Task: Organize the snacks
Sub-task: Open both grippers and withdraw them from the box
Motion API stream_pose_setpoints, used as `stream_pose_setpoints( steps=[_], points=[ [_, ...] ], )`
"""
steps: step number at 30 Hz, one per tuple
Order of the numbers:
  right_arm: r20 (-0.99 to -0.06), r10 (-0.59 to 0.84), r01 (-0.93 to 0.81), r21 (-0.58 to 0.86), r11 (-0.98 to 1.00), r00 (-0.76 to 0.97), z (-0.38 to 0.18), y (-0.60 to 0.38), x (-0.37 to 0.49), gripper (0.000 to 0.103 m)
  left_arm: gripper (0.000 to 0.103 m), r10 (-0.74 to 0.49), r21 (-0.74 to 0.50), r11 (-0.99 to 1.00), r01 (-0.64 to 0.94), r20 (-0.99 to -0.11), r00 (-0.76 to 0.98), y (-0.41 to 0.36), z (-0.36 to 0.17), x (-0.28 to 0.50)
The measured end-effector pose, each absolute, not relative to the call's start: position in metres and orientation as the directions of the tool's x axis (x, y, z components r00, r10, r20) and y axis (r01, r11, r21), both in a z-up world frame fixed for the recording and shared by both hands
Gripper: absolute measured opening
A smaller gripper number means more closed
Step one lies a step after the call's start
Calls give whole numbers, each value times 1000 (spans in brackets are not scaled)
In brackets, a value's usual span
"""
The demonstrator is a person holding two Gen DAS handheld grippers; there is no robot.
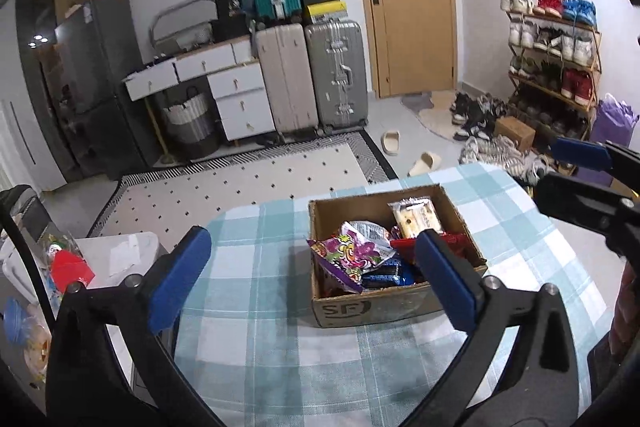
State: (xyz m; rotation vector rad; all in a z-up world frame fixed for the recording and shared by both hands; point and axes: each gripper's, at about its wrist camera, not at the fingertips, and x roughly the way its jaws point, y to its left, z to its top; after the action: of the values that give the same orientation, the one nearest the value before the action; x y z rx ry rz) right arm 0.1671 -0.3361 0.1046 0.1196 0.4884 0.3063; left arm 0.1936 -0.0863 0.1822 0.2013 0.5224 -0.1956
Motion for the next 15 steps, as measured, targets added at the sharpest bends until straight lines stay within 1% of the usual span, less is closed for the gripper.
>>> stream_pose_setpoints(
  steps=[2, 8, 13, 15],
  points=[
    [-429, 315, -257, 188, 948, 847, 106, -338, 157, 98, 102, -138, 129, 965, 229, -491, 860, -79, 190, 178],
    [-389, 312, -247, 209, 946, 867, 100, -348, 122, 101, 102, -133, 94, 976, 195, -446, 885, -63, 198, 142],
    [-349, 282, -235, 169, 957, 894, 82, -361, 82, 101, 102, -112, 90, 982, 164, -419, 901, -42, 195, 114],
    [-321, 253, -213, 154, 965, 913, 74, -369, 61, 102, 102, -101, 76, 987, 141, -389, 916, -28, 196, 97]
  ],
)
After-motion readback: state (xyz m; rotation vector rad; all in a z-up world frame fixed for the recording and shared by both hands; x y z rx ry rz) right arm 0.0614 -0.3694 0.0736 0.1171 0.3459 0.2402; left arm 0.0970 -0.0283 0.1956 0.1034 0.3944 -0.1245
